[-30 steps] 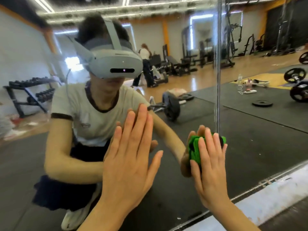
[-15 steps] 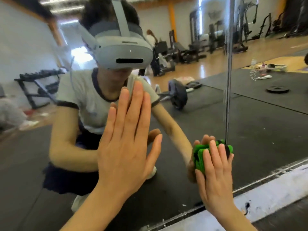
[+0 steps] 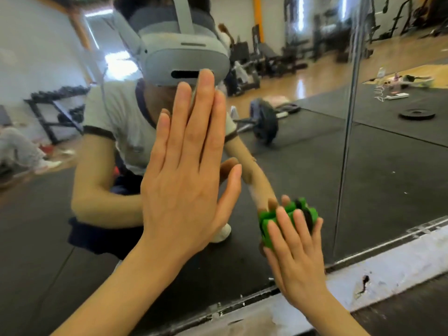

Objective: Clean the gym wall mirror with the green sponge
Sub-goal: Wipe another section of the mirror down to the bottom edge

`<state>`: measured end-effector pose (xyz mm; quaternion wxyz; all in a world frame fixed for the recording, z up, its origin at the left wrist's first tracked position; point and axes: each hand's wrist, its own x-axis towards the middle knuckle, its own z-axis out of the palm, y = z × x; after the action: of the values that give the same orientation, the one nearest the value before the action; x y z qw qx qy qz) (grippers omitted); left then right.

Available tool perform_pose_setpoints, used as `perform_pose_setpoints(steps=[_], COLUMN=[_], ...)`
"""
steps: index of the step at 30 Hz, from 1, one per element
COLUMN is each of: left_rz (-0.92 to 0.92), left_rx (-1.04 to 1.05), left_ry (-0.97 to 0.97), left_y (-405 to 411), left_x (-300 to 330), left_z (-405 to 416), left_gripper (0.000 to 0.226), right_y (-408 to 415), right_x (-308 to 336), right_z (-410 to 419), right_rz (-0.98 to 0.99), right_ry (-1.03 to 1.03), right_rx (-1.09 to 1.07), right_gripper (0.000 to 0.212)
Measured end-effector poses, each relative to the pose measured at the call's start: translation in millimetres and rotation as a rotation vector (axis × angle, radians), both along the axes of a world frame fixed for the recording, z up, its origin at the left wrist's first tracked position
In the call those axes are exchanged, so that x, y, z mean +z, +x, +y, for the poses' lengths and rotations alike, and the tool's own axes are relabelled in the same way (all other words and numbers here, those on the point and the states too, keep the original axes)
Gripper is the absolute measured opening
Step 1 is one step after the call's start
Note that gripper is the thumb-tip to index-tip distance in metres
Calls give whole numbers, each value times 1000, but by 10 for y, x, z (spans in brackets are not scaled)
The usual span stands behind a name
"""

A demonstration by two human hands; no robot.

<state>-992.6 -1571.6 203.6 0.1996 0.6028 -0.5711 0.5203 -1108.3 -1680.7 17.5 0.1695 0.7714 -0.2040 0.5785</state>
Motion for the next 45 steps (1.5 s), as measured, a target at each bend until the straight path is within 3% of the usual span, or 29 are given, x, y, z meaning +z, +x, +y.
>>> perform_pose_setpoints(steps=[2,7,9,11,15,18,22,24,26,29,31,33,36,39,41,45], left_rz=[9,43,81,85,43,71,145,120,106,87,80,76,96,105,102,81], left_rx=[3,-66,-120,-127,-62,-23,57,60,66,80,86,84,100,80,77,110], left_ry=[1,38,92,138,152,115,85,72,54,47,37,28,49,58,55,49], left_y=[-3,-15,-7,64,414,691,899,909,898,913,916,912,902,886,888,906], left_x=[2,35,34,-33,-326,-515,-575,-596,-598,-585,-605,-623,-592,-605,-595,-587], left_z=[1,43,132,293,740,1023,1100,1075,1055,1052,1048,1045,1046,1069,1068,1056], left_gripper=[71,71,72,74,74,67,64,65,65,66,66,66,67,67,67,80], right_y=[-5,187,259,264,115,123,272,358,433,424,347,374,474,563,622,544], right_x=[74,1800,2006,1562,152,481,1876,2056,1681,625,362,738,1793,2143,1710,377], right_z=[-19,-120,-130,-50,92,14,-40,-4,132,325,330,278,191,227,396,605], right_rz=[13,-319,-393,-313,75,100,-288,-391,-314,25,161,69,-291,-429,-294,214], right_ry=[-38,-54,-72,-76,-125,-239,-87,-62,-60,-134,-225,-257,-102,-67,-42,-211], right_rx=[16,152,133,118,14,57,151,131,109,57,53,90,148,134,152,103], right_gripper=[59,49,47,51,60,59,49,48,54,77,85,69,45,43,51,72])
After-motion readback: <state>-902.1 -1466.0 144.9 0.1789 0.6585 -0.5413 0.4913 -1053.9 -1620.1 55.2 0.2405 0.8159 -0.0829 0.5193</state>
